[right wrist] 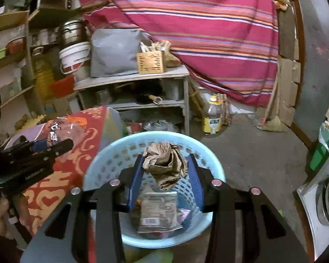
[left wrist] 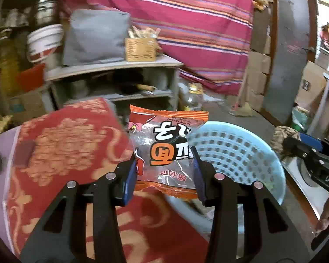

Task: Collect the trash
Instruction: 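Carry wrapper and cloth over the blue basket and open both tools, then move both open tools back over the black cylinder and maroon pad, then grasp the black ribbed cylinder with the left tool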

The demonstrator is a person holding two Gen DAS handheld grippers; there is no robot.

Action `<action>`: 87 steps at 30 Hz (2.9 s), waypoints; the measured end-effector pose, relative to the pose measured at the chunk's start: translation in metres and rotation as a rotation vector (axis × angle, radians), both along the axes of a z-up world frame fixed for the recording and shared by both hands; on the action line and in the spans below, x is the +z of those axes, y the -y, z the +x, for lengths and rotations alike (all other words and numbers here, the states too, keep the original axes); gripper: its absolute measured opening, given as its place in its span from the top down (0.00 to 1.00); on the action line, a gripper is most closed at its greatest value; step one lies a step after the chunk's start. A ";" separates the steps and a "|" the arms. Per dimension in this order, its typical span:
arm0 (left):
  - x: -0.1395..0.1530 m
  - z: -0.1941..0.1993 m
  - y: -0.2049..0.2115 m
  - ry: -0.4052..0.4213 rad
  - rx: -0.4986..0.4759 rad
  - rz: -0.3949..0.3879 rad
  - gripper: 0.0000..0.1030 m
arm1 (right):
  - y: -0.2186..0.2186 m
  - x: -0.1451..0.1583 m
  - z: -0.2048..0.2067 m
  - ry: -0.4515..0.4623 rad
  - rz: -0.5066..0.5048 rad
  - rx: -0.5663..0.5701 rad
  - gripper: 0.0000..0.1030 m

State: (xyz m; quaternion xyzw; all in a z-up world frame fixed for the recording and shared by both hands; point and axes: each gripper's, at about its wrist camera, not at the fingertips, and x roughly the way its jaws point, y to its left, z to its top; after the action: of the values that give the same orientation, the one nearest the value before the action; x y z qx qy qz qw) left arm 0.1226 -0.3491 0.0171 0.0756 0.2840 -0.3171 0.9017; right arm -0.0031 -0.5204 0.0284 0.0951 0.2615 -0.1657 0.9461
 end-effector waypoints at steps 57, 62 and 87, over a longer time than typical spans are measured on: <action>0.040 0.015 -0.243 0.133 0.443 0.032 0.05 | -0.152 0.036 0.054 0.065 -0.096 0.160 0.12; 0.041 0.021 -0.283 0.126 0.505 0.031 0.05 | -0.188 0.035 0.073 0.059 -0.111 0.203 0.12; 0.008 0.159 -0.381 -0.044 0.625 0.042 0.05 | -0.304 0.019 0.232 -0.045 -0.143 0.336 0.12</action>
State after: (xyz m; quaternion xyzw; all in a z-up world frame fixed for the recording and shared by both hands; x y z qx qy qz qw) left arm 0.2820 0.0314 0.0253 -0.0037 0.3194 -0.0204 0.9474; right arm 0.2285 -0.2160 0.0474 -0.0211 0.2823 -0.0253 0.9588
